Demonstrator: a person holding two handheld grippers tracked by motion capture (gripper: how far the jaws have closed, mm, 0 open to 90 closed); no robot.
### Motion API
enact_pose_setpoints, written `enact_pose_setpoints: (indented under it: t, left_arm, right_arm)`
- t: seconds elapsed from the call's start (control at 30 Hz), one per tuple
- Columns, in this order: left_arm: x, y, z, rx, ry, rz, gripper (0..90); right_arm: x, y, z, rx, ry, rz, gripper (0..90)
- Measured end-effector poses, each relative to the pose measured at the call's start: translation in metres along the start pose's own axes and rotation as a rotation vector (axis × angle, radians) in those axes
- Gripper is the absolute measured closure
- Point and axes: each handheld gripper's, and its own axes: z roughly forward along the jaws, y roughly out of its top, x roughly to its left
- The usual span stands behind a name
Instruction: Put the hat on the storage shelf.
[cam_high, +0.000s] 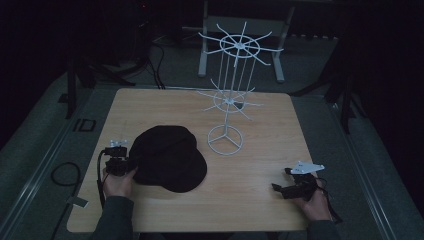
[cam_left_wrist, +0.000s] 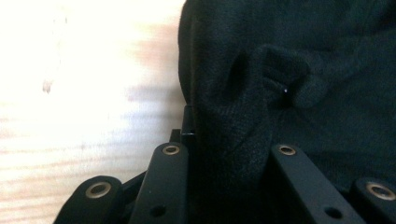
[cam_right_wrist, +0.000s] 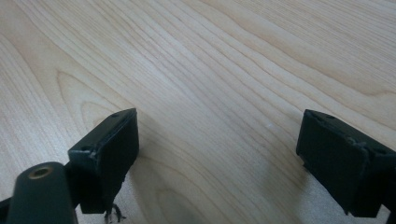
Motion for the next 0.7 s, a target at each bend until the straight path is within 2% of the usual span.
enact_pose_setpoints:
  t: [0.23, 0.47, 0.7]
  left_arm:
    - [-0.005, 0.014, -0.011, -0.041, -0.026, 0.027, 77.6]
    - [-0.007, 0.023, -0.019, -0.053, -0.05, 0.063, 77.4]
    - [-0.008, 0.029, -0.023, -0.067, -0.065, 0.08, 77.4]
  right_arm:
    - [0.0, 0.0, 0.0, 0.001, 0.001, 0.0, 12.9]
    - [0.0, 0.0, 0.0, 0.0, 0.0, 0.0, 13.0]
    - [0.0, 0.0, 0.0, 0.0, 0.0, 0.001, 13.0]
